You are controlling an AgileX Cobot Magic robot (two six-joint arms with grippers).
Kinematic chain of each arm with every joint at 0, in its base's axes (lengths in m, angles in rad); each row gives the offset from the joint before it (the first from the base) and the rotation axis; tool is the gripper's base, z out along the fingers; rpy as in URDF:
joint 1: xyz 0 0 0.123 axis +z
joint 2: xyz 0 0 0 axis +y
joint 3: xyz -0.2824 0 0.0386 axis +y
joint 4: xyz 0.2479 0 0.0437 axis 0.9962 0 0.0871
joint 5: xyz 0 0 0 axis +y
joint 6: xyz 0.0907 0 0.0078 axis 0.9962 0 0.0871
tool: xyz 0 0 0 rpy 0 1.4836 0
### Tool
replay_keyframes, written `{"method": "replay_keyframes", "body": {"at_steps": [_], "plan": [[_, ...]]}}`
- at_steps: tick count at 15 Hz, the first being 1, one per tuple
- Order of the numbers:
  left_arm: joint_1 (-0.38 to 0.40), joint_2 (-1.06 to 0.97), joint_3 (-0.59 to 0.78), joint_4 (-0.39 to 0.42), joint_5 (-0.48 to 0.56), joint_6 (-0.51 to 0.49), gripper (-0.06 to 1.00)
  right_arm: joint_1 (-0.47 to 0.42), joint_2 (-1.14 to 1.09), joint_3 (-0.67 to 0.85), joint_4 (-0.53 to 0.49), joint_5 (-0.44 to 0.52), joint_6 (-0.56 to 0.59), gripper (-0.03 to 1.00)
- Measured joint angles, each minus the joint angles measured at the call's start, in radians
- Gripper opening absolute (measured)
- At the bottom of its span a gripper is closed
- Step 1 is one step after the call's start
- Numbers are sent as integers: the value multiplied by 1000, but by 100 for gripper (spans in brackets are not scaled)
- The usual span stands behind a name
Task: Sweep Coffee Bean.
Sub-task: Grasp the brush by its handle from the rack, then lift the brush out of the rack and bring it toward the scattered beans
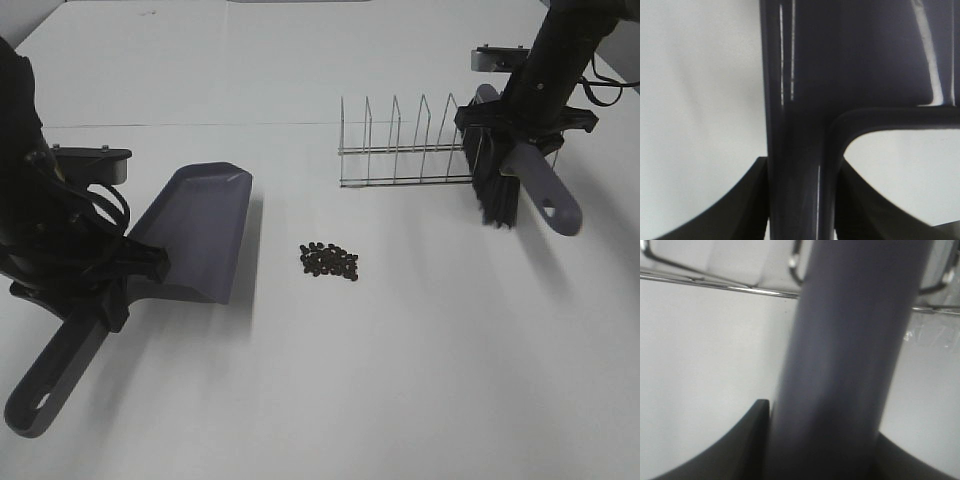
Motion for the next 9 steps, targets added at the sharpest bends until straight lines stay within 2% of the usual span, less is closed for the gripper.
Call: {"method": "replay_keyframes", "body": {"at_steps": [3, 6, 9], "plan": [[0, 0, 0, 0, 0, 0, 33, -13, 0, 0, -15, 0, 8, 30], [0, 0, 0, 0, 0, 0, 33, -11, -9, 0, -1, 0, 99, 30], [0, -2, 0, 0, 0, -17, 33, -11, -89, 52, 33, 0, 121, 30]]}}
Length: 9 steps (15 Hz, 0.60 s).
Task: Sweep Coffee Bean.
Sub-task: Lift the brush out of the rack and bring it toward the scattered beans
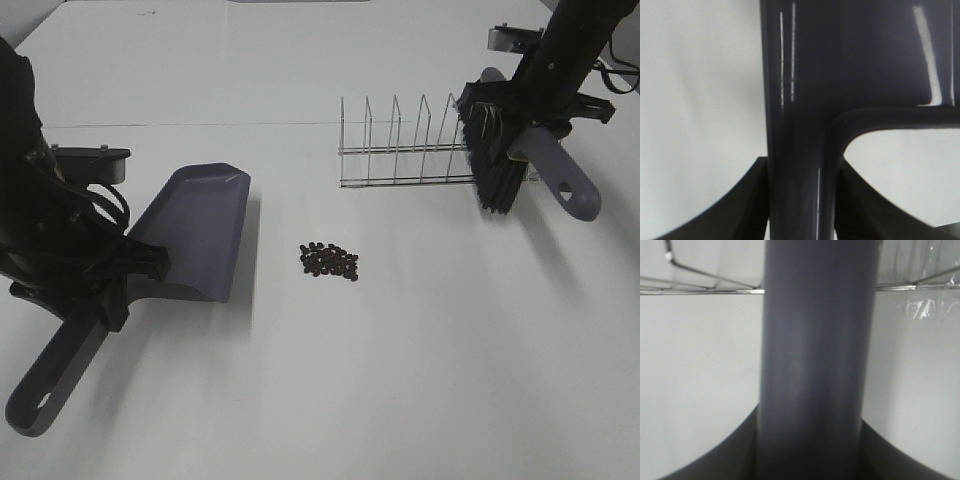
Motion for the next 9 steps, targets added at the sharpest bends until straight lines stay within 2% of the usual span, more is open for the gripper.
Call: {"method": "replay_keyframes", "body": {"at_steps": [4, 9], "plan": [[0, -60, 0, 0, 50, -29, 33, 0, -215, 196, 5, 1, 0, 30], [0, -55, 0, 0, 39, -46, 33, 24, -425, 422, 17, 4, -1, 30]]}}
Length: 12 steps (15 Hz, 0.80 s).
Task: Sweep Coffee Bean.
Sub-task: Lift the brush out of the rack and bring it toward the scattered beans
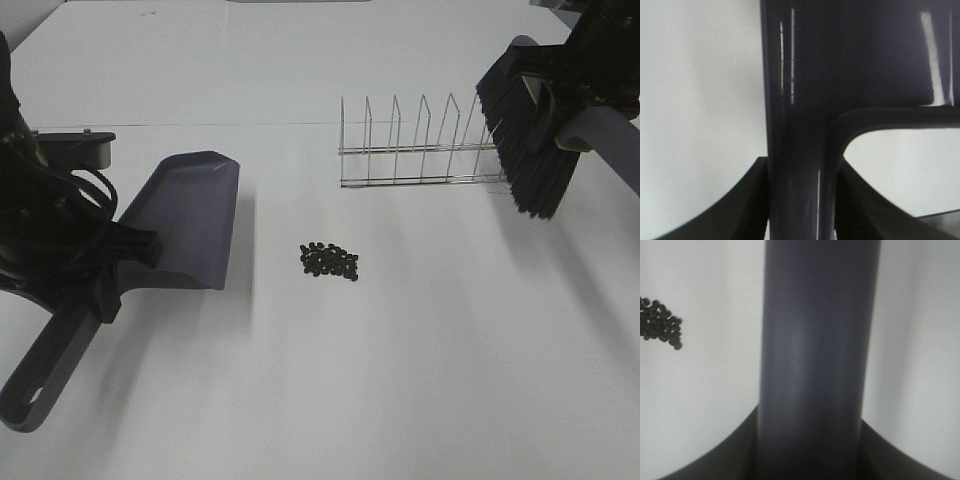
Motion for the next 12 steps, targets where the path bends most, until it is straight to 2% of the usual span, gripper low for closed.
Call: {"method": "replay_keyframes", "body": {"at_steps": [2, 7, 12], "plan": [[-12, 53, 0, 0, -47, 23, 33, 1, -99, 87, -3, 0, 0, 30], [-38, 175, 0, -1, -125, 23, 33, 0, -182, 207, -6, -4, 4, 30], [-72, 230, 0, -1, -150, 19, 33, 0, -244, 317, -22, -97, 26, 30]]}}
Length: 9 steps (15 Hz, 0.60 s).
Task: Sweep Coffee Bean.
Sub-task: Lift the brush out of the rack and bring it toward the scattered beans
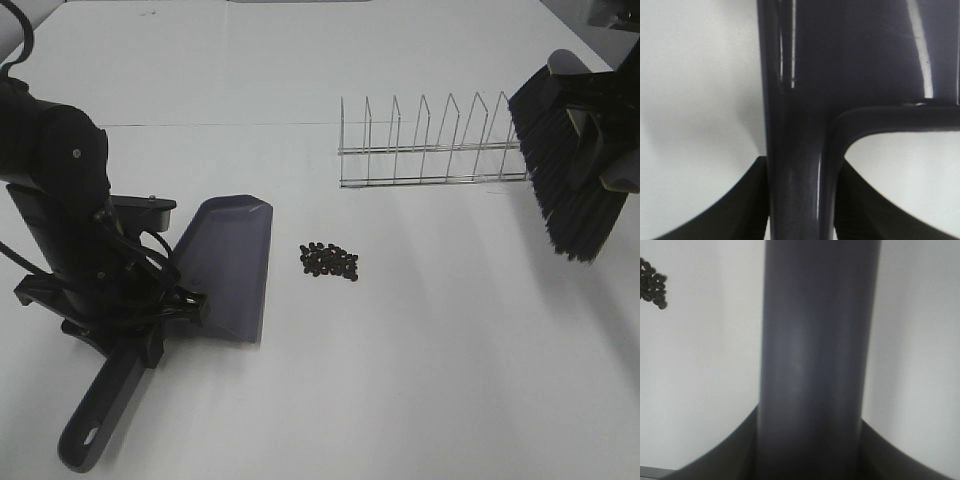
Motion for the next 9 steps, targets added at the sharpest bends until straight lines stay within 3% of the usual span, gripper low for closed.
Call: {"method": "replay_keyframes", "body": {"at_steps": [2, 4, 9], "plan": [[-22, 32, -11, 0, 2, -1, 33, 34, 0, 26, -19, -15, 5, 30], [-47, 89, -88, 1, 41, -1, 33, 153, -1, 29, -97, -44, 49, 30], [-59, 145, -167, 11, 122, -1, 33, 219, 67, 29, -190, -40, 115, 30]]}}
